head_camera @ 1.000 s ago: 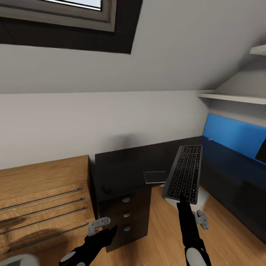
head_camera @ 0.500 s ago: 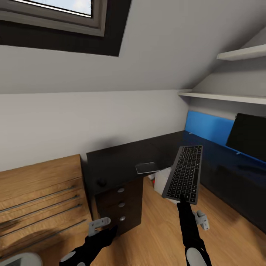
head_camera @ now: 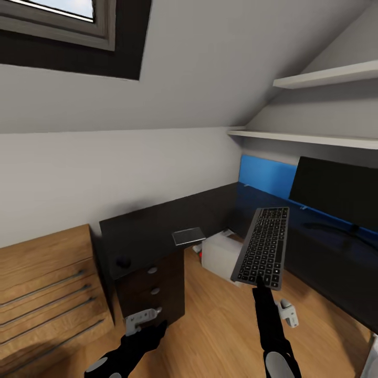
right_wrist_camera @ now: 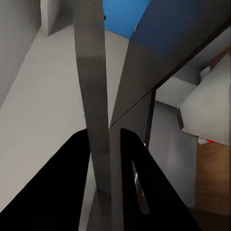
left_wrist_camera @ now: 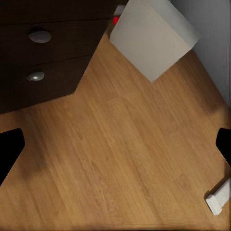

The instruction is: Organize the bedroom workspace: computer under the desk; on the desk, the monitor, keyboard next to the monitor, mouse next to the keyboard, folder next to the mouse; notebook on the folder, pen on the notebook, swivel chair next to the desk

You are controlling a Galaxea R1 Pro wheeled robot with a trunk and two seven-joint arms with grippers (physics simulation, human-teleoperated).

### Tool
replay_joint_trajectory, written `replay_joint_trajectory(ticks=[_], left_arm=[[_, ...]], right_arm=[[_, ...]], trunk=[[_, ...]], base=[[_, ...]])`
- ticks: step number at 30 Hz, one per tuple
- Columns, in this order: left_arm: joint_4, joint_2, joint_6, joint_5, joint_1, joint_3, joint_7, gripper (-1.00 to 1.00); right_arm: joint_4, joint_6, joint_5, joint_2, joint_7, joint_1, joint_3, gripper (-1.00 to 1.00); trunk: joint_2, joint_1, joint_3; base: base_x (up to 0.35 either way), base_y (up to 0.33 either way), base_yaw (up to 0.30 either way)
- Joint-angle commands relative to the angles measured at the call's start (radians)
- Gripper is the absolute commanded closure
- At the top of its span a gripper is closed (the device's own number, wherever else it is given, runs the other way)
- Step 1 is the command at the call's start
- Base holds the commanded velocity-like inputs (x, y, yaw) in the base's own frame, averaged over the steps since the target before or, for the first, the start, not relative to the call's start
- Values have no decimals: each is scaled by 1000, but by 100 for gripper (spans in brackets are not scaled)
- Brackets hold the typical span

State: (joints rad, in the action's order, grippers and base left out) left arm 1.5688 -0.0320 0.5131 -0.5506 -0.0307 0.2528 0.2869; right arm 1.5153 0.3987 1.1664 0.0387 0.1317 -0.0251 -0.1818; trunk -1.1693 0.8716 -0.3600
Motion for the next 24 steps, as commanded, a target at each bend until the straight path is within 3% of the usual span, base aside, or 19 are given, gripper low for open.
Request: replay_joint_trajectory(ticks=[1, 20, 24], left_arm=[[2, 0, 2, -11, 0, 0, 9, -100], [2, 1, 3, -11, 0, 0, 9, -100], [2, 1, 3, -10, 1, 0, 9, -100]], right_arm=[[1, 5, 0, 0, 5, -1, -1, 100], [0, 5, 1, 0, 6, -1, 6, 100], [0, 5, 2, 0, 6, -1, 22, 100]], trunk=[[-1, 0, -1], [-1, 0, -1], [-1, 0, -1]], base=[[-1, 0, -271], [0, 0, -272], [-60, 0, -273]])
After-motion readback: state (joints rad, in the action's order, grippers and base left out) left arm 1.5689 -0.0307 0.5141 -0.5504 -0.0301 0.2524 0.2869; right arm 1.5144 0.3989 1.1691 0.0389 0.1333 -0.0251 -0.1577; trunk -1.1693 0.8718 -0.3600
